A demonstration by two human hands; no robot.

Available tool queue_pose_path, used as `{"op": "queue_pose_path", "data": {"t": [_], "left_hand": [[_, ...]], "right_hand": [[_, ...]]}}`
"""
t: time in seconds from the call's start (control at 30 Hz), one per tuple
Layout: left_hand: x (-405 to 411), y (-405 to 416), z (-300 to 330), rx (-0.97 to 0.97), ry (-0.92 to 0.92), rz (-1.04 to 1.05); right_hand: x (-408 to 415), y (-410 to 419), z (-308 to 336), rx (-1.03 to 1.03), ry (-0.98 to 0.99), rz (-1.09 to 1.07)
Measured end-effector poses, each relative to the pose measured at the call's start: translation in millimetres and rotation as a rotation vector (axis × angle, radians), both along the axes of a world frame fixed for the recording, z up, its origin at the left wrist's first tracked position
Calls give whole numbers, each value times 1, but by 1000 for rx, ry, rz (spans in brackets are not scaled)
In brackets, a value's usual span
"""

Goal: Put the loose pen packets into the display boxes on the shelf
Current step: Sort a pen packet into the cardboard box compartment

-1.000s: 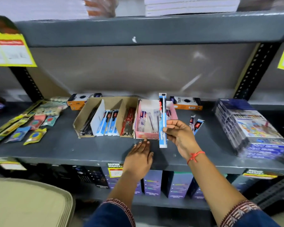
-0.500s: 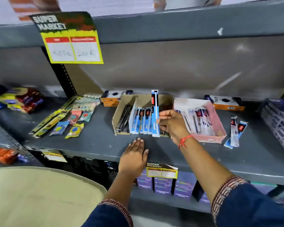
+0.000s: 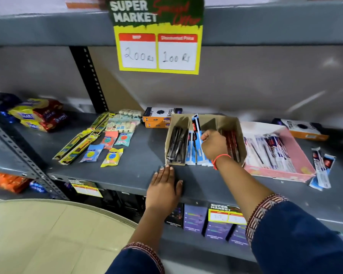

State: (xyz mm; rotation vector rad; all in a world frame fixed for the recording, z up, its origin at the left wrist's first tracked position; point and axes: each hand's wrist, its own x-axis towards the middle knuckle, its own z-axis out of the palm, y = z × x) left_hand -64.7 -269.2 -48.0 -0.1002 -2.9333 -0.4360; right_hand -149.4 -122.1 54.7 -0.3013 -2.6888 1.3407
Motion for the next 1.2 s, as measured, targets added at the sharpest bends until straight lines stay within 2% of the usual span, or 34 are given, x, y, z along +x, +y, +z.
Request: {"op": "queue_pose_path", "data": {"t": [0.1,0.27,0.6,0.8,0.93,1.03,1.2], "left_hand": [[-3,7,0,26,-23,26],[-2,7,-3,62,4,16],[-2,6,-5,50,13,-3],[-1,7,-2,46,19,-3],[0,7,0,4,11,18],[0,10,4,-18,-37,47],[3,36,11,8,-137,123]], "right_hand": [[-6,-6,-4,160,-42,12],[-13,-9,-15,285,-131,44],[-20,-12,-32,329,-119,21],[-10,-11,-27,425,-30,39],[1,-1,-15,327,73,36],[10,17,-2,228,168,-45],[25,74,10,222,345,-257]]}}
